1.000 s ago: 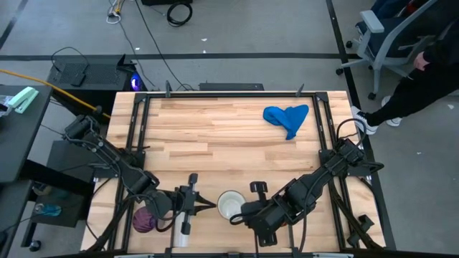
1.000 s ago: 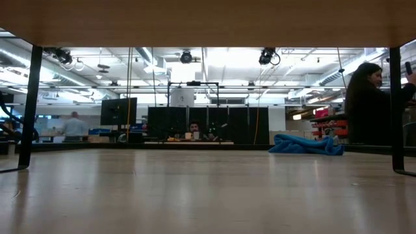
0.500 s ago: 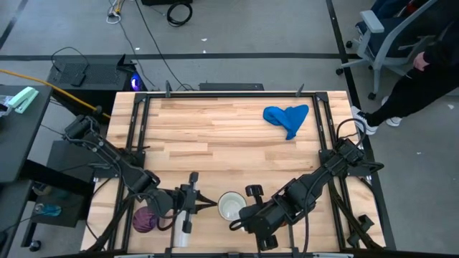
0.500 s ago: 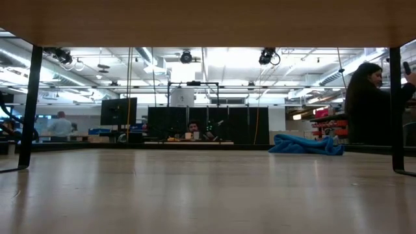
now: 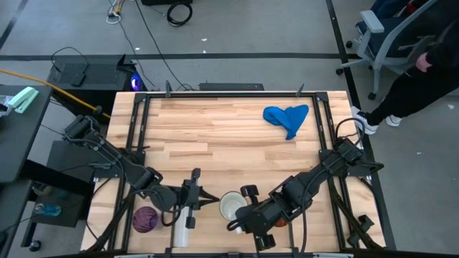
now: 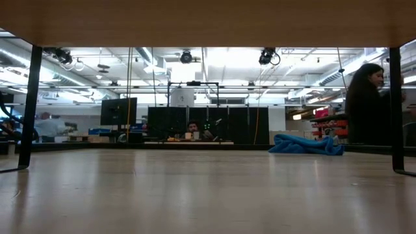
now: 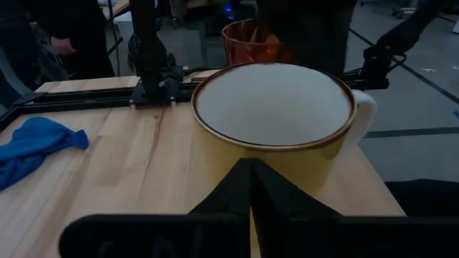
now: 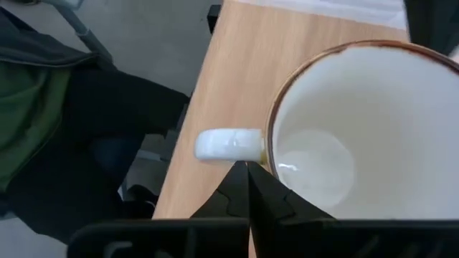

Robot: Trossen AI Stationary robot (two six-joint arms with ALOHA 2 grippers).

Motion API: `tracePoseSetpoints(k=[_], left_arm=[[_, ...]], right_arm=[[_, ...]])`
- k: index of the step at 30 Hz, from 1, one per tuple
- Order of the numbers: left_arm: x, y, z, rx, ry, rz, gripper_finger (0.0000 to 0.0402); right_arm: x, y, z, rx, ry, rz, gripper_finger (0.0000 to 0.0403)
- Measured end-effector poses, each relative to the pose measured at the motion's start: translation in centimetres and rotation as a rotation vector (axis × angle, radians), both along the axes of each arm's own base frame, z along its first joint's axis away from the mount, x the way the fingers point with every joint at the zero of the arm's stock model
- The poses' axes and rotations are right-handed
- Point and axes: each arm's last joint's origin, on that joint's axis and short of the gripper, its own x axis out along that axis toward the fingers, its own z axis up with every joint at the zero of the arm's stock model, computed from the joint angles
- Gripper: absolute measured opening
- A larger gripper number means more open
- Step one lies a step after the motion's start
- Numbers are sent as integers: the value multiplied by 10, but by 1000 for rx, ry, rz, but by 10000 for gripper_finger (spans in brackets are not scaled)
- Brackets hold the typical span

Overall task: Stack small to large cups/mugs on shelf
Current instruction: Put the yellow mug on the shelf

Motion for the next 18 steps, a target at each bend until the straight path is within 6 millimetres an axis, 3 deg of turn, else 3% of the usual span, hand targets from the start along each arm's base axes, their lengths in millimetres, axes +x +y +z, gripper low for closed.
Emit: tracePoseSetpoints(k=[9,18], left_arm=[[2,2,0,-1,-1,9,23],[2,2,0,0,-1,8,14]], right_arm=[[13,2,-14,20,29,47,0],[14,2,-10,24,-10,67,0]])
